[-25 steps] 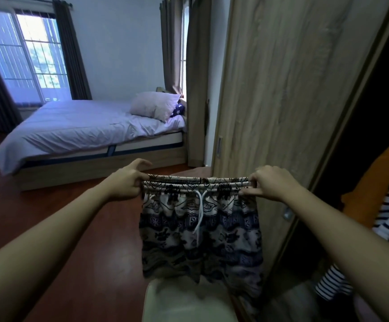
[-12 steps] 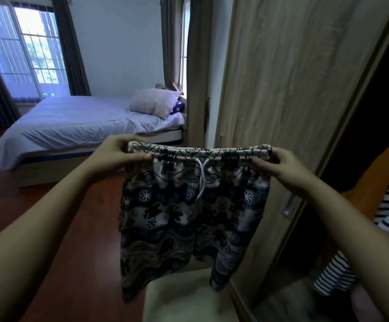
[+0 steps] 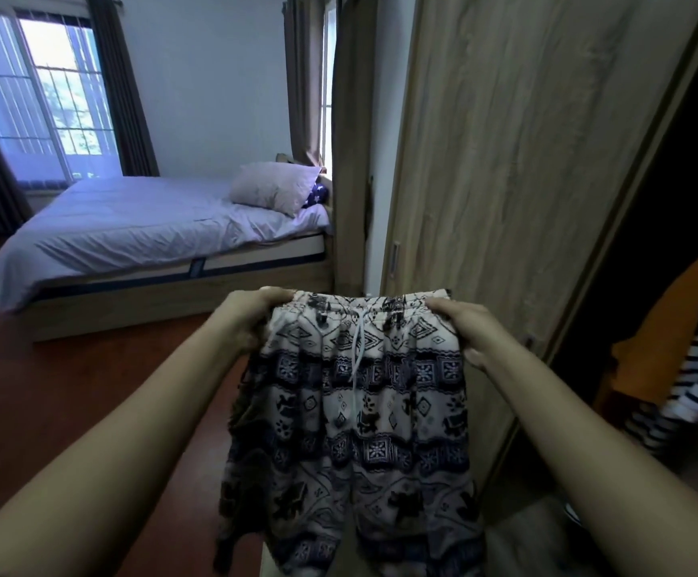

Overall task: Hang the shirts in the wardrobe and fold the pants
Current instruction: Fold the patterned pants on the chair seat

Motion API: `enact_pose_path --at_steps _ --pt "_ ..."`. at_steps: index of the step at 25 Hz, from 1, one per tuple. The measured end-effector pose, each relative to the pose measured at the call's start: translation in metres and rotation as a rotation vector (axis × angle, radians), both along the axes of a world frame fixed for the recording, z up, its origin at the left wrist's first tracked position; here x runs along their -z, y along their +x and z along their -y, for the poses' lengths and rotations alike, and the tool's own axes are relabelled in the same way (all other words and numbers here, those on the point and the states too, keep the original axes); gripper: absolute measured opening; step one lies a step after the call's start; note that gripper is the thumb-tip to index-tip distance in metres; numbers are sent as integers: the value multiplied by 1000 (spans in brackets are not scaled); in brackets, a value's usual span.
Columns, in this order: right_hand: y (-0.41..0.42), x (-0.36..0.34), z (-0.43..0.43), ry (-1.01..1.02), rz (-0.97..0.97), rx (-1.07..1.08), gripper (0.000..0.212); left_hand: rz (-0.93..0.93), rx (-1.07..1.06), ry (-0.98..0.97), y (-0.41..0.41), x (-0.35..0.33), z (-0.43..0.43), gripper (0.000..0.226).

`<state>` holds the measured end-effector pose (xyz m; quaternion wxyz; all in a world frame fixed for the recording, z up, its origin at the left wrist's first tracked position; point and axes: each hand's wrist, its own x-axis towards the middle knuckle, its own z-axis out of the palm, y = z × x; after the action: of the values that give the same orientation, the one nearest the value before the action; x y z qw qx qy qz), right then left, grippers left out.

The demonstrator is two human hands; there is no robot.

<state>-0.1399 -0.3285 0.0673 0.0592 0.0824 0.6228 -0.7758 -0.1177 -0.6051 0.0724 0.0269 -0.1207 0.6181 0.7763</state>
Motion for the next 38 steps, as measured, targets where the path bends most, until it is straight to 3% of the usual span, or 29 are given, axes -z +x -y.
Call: enact_pose_path --at_steps 3,6,8,10,12,15,17,18,19,21,23,25,27,29,34,37,38 --pt "13 -9 34 -67 -101 -24 1 -213 -61 -194 7 -11 -45 30" --pt "28 -11 60 -33 -249 -96 17 -340 26 -180 16 -14 -74 13" --pt "36 -12 65 -23 -278 -162 39 -330 91 -133 17 -17 -79 18" --pt "38 -14 61 -56 -215 -282 76 -312 203 -149 16 -15 -77 28" --pt "37 -18 51 -66 -184 -406 95 -366 260 -175 20 -15 -75 26" --pt "34 -23 39 -97 -175 -465 93 -475 244 -219 26 -16 -74 23" --pt "31 -17 36 -70 -293 -379 60 -523 253 -209 30 -20 -73 24" --pt "26 -12 36 44 -412 -251 37 -524 269 -189 32 -23 -73 29" --pt "23 -5 33 214 -528 -87 34 -510 294 -172 34 -26 -72 32" --pt "18 10 23 361 -627 -21 73 -487 372 -134 38 -28 -68 31" --pt "17 17 20 229 -588 -157 85 -467 469 -107 41 -25 -59 40" --pt "18 17 15 230 -592 -198 61 -478 467 -291 41 -21 -47 45" --pt "19 12 16 332 -654 -204 37 -512 370 -727 36 -18 -39 46" --pt "20 9 21 439 -699 -186 31 -547 292 -1055 33 -15 -43 48" --pt "20 7 12 435 -707 -99 30 -720 303 -1221 33 -12 -68 64" --pt "22 7 -11 400 -644 -259 33 -741 398 -1339 29 -20 -71 60" --pt "22 10 -17 361 -613 -303 39 -711 401 -1458 27 -25 -73 56"
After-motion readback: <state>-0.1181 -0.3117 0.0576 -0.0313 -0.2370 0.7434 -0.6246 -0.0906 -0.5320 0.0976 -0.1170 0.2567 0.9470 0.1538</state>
